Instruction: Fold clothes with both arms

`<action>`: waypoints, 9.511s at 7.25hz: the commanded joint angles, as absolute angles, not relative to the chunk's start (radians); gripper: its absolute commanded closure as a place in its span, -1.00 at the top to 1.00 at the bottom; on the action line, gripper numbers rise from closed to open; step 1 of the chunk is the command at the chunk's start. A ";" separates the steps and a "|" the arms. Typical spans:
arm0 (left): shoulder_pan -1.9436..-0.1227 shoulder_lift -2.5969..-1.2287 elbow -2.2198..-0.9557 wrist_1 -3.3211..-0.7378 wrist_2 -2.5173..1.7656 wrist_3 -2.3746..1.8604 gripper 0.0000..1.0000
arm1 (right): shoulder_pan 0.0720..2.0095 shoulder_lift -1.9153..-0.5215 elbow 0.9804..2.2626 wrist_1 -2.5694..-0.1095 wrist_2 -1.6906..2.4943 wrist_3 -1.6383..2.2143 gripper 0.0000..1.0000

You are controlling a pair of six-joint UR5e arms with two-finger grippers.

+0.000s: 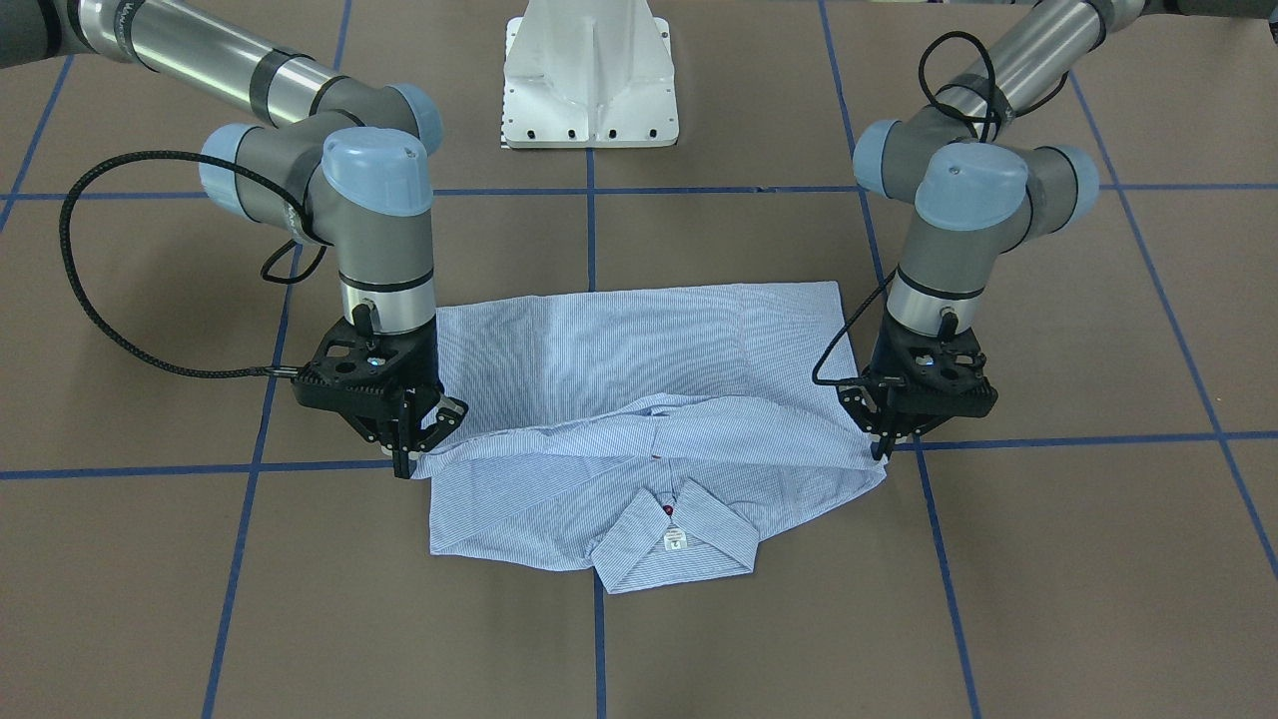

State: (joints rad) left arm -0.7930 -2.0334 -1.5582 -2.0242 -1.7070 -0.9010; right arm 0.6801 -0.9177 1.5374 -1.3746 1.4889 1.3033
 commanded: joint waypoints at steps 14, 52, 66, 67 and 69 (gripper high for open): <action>-0.890 -2.063 -1.523 -2.029 -1.871 -0.617 1.00 | 0.796 -0.807 1.383 -1.285 1.757 1.184 1.00; -0.963 -2.137 -1.099 -2.431 -1.727 -0.561 1.00 | 0.434 -0.762 1.598 -1.515 1.487 1.743 1.00; -0.954 -2.125 -1.123 -2.436 -1.741 -0.571 1.00 | 0.357 -0.578 1.201 -1.427 1.443 1.910 0.84; -0.954 -2.126 -1.123 -2.437 -1.741 -0.571 1.00 | 0.356 -0.571 1.200 -1.427 1.440 1.916 0.66; -0.954 -2.125 -1.123 -2.436 -1.743 -0.571 1.00 | 0.350 -0.565 1.198 -1.425 1.427 1.930 -0.19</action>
